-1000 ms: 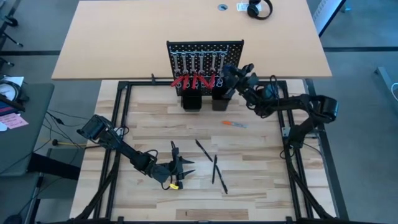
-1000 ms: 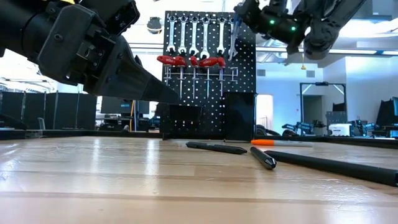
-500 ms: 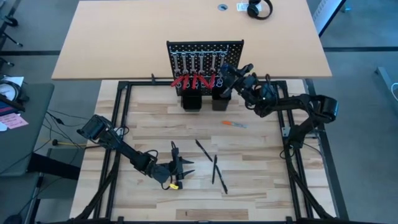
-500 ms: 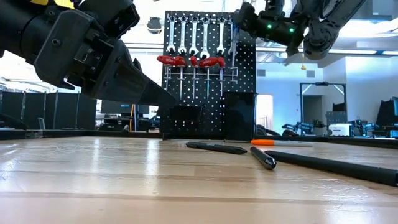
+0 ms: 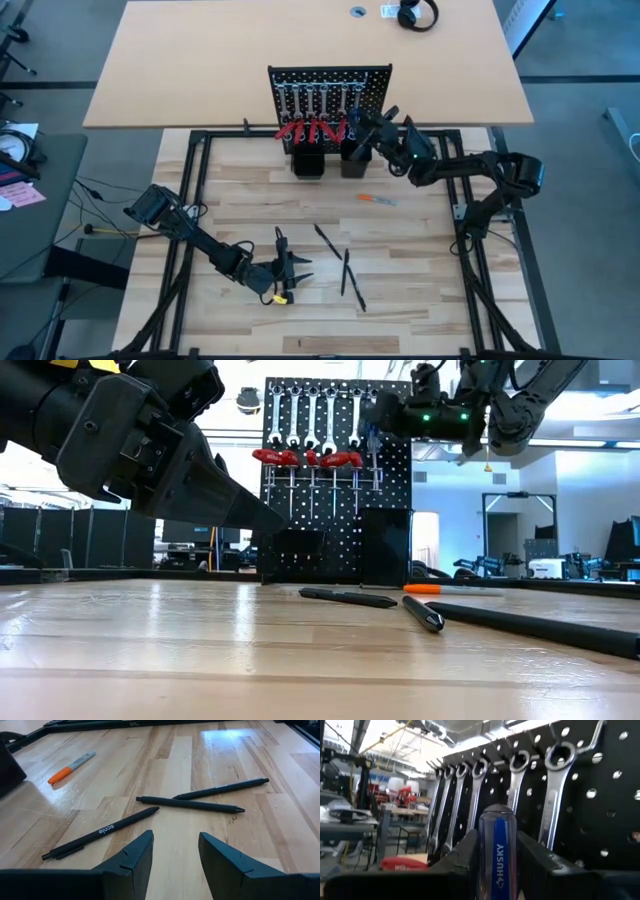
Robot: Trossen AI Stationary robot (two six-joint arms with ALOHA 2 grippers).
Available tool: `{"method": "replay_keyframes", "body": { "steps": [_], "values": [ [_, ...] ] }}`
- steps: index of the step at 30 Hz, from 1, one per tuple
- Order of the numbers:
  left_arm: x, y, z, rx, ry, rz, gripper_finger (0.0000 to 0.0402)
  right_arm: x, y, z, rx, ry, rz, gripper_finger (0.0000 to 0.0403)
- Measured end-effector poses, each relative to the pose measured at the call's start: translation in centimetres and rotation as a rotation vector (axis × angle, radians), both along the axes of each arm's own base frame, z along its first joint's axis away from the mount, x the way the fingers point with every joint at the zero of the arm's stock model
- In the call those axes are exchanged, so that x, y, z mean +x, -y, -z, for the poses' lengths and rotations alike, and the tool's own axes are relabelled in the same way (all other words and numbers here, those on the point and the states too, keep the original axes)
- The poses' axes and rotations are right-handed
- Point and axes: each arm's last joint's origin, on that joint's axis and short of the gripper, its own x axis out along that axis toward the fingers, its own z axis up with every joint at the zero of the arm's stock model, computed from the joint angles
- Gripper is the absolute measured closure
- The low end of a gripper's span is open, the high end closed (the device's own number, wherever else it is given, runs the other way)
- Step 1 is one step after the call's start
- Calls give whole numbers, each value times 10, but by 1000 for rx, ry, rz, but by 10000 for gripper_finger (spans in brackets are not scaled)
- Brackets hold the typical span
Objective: Hang tools onto peg board
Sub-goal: Hang the screwdriver on the peg board holder, then put the orange marker into the black bin on the peg board
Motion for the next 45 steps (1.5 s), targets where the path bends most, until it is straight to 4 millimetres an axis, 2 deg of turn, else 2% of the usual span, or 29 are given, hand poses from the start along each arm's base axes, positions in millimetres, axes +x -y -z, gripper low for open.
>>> {"method": "replay_keyframes", "body": {
  "steps": [5,12,18,28,35,41,45],
  "values": [
    [0,0,0,0,0,0,251,0,2,3,35,-25,50,293],
    [0,0,0,0,1,0,251,1,4,9,75,-72,95,210],
    [0,0,0,0,1,0,251,1,-3,4,69,-79,78,175],
    [0,0,0,-2,1,0,251,-21,-34,-28,116,-212,14,169],
    [0,0,0,-2,1,0,251,-46,-80,-39,158,-422,-123,168],
    [0,0,0,-3,1,0,251,-71,-120,-21,256,-736,-292,168],
    [0,0,0,-9,2,-3,251,-85,-130,18,394,-920,-330,169]
  ]
}}
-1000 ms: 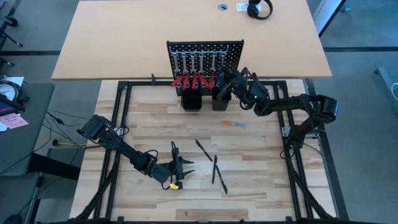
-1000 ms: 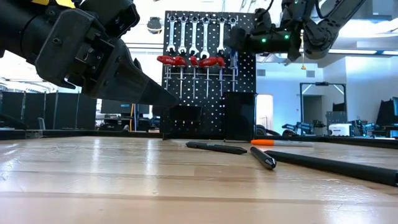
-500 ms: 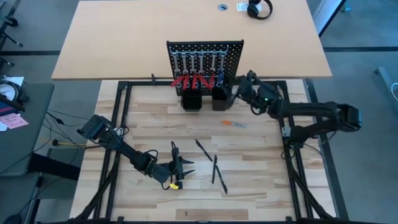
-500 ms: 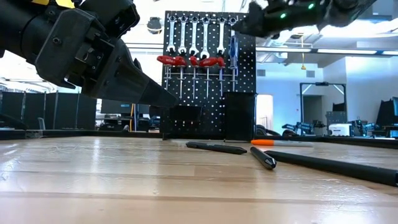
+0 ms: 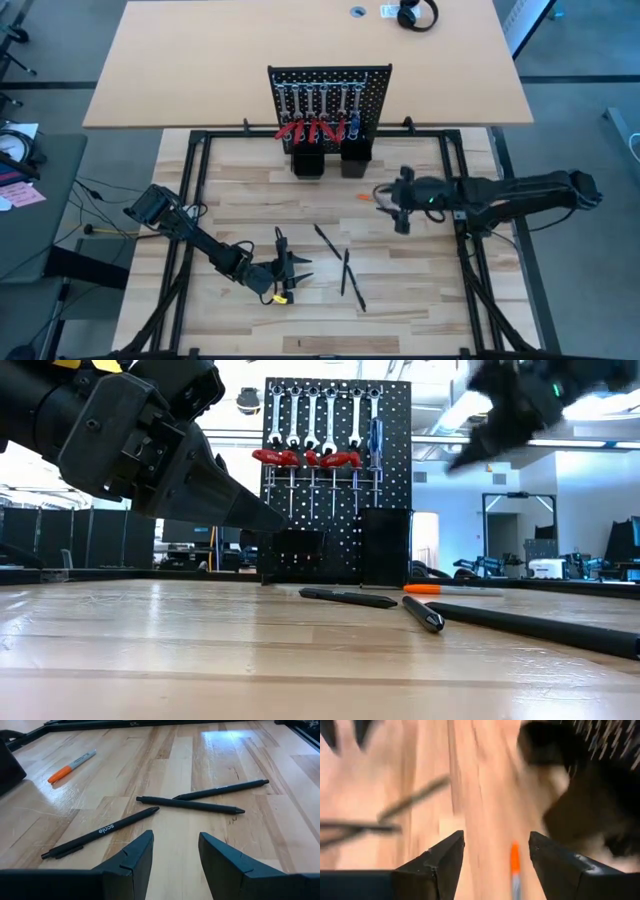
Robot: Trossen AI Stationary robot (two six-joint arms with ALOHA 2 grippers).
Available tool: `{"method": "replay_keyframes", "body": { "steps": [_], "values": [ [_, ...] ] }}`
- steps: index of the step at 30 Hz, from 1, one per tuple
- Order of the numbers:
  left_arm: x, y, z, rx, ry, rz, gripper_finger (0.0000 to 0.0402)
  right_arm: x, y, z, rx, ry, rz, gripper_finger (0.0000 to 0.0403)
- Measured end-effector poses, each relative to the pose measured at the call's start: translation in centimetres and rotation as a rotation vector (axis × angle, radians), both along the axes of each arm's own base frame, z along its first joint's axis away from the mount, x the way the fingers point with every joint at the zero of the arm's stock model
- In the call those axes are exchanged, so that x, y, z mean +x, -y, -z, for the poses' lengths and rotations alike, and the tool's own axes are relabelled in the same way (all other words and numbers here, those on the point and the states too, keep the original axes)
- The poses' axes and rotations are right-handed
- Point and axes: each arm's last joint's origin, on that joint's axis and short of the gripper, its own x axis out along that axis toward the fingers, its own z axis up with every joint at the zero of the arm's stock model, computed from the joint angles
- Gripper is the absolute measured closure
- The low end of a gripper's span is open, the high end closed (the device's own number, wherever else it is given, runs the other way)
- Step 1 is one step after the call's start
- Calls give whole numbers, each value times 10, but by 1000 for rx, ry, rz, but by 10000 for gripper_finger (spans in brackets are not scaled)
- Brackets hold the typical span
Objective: Hang tools onto peg board
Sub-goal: Put the orange marker into the black bin on the peg board
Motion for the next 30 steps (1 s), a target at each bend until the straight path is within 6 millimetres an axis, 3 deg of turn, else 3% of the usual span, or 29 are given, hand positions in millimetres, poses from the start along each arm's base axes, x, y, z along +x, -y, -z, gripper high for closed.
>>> {"method": "replay_keyframes", "body": {
  "steps": [7,12,16,26,30],
  "values": [
    [0,0,-1,2,9,2,251,-26,25,78,98,-134,233,201],
    [0,0,-1,4,7,3,251,-42,43,106,216,-124,281,228],
    [0,0,-1,15,6,6,251,-45,47,114,242,-90,245,243],
    [0,0,-1,11,8,5,251,-40,49,140,248,-204,227,251],
    [1,0,-1,11,8,5,251,-32,51,143,257,-239,231,284]
  ]
}}
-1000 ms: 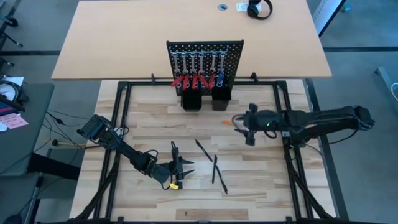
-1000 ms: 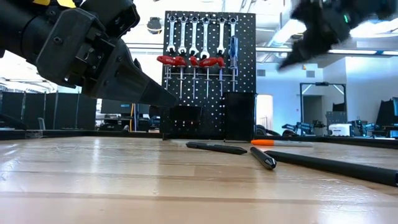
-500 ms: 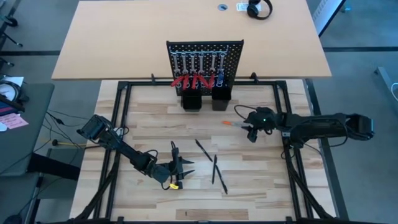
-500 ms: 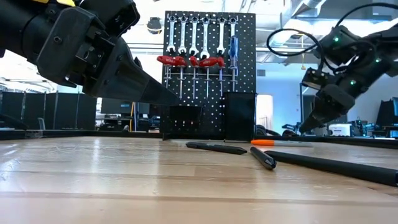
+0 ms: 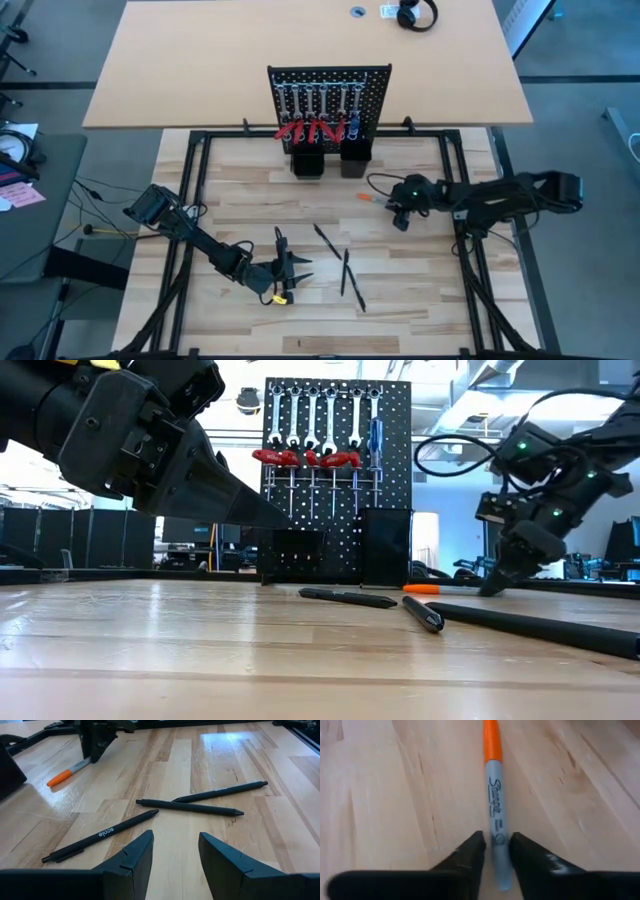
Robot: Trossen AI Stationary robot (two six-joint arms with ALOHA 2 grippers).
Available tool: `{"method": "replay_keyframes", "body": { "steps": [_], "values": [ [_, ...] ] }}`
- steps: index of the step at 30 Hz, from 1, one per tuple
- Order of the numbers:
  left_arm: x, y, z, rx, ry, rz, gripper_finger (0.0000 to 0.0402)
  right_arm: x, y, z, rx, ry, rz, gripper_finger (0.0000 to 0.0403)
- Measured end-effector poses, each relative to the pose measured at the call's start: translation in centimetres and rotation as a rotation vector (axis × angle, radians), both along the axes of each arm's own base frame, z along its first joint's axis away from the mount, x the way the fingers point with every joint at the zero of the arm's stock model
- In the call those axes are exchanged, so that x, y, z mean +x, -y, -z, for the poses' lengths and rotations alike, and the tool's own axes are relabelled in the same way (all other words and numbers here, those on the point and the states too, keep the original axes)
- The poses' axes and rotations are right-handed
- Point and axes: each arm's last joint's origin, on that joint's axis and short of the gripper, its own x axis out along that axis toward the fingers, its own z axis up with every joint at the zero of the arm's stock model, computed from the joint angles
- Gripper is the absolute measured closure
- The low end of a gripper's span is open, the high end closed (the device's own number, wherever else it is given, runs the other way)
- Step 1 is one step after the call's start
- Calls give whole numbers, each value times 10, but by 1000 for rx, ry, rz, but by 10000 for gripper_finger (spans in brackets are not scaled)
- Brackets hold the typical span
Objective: Hang tools onto peg board
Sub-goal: Put the orange marker into the black bin on the peg board
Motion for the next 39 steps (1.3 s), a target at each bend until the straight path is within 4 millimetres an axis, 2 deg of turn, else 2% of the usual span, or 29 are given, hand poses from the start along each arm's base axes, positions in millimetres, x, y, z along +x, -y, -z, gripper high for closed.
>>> {"method": "replay_keyframes", "body": {
  "steps": [5,8,11,17,20,25,30,34,39],
  "values": [
    [0,0,0,0,0,0,251,2,1,3,12,-20,6,369],
    [0,0,0,3,-4,0,251,2,1,3,18,15,40,371],
    [0,0,0,3,-5,0,251,1,-6,5,-5,182,38,371],
    [0,0,0,3,-5,0,251,-3,-33,-1,22,509,-57,371],
    [2,-1,-3,12,29,6,251,4,-52,-15,50,656,-168,371],
    [12,-6,-26,133,208,85,251,18,-88,-46,8,894,-390,371],
    [27,-33,-54,225,437,82,245,27,-117,-68,-48,994,-532,371],
    [51,-52,-72,219,512,205,214,33,-130,-77,-74,1026,-597,369],
    [81,-62,-93,246,472,262,168,42,-137,-74,-91,995,-619,368]
  ]
}}
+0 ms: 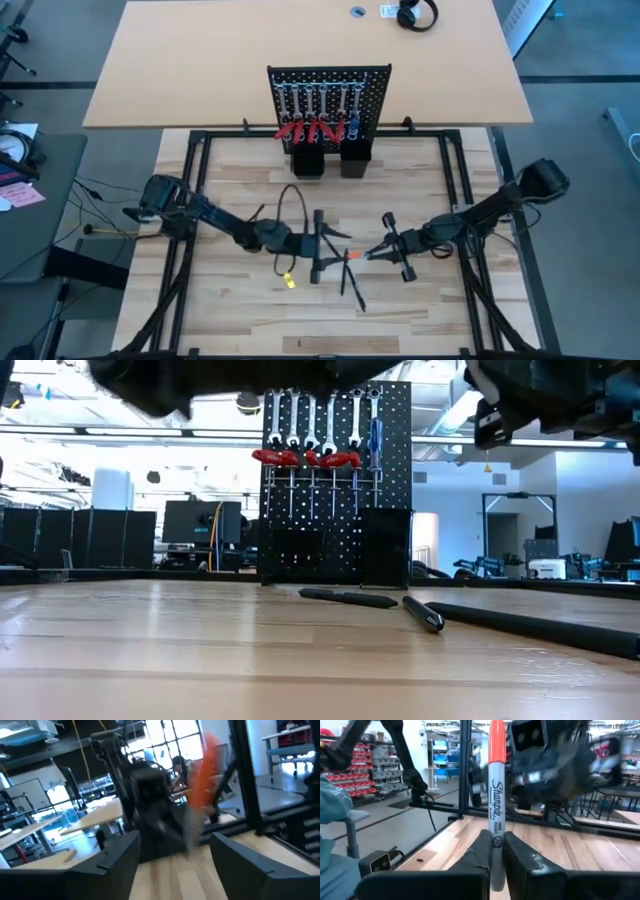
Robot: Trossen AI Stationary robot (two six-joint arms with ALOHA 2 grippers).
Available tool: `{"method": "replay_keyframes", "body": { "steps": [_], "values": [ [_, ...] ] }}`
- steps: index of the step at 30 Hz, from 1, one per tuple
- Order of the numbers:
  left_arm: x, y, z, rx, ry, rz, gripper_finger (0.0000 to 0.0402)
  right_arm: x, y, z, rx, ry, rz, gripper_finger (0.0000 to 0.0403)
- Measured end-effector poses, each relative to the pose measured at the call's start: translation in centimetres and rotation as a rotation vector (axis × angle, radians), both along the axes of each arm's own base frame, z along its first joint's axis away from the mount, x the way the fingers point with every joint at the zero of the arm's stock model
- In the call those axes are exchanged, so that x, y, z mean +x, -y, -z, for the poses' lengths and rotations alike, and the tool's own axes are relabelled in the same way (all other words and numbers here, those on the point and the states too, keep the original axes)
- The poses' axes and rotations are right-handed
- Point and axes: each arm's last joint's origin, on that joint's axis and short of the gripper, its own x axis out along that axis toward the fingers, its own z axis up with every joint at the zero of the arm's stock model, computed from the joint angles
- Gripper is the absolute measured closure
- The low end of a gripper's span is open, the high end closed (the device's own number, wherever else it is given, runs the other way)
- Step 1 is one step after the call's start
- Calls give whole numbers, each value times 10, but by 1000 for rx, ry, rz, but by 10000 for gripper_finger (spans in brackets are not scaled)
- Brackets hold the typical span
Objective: Hang tools onto peg board
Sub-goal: Put the orange marker into the black bin on the peg board
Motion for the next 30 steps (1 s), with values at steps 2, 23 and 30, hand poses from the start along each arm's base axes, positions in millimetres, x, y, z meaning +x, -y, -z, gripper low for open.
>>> {"method": "replay_keyframes", "body": {
  "steps": [2,23,30],
  "values": [
    [9,1,-12,-4,-2,-3,160,4,-2,2,-3,-7,-1,368],
    [18,32,-35,131,-35,31,354,9,-4,6,-5,3,-16,367],
    [26,22,-38,155,-146,-79,378,10,0,14,-24,-93,88,339]
  ]
}}
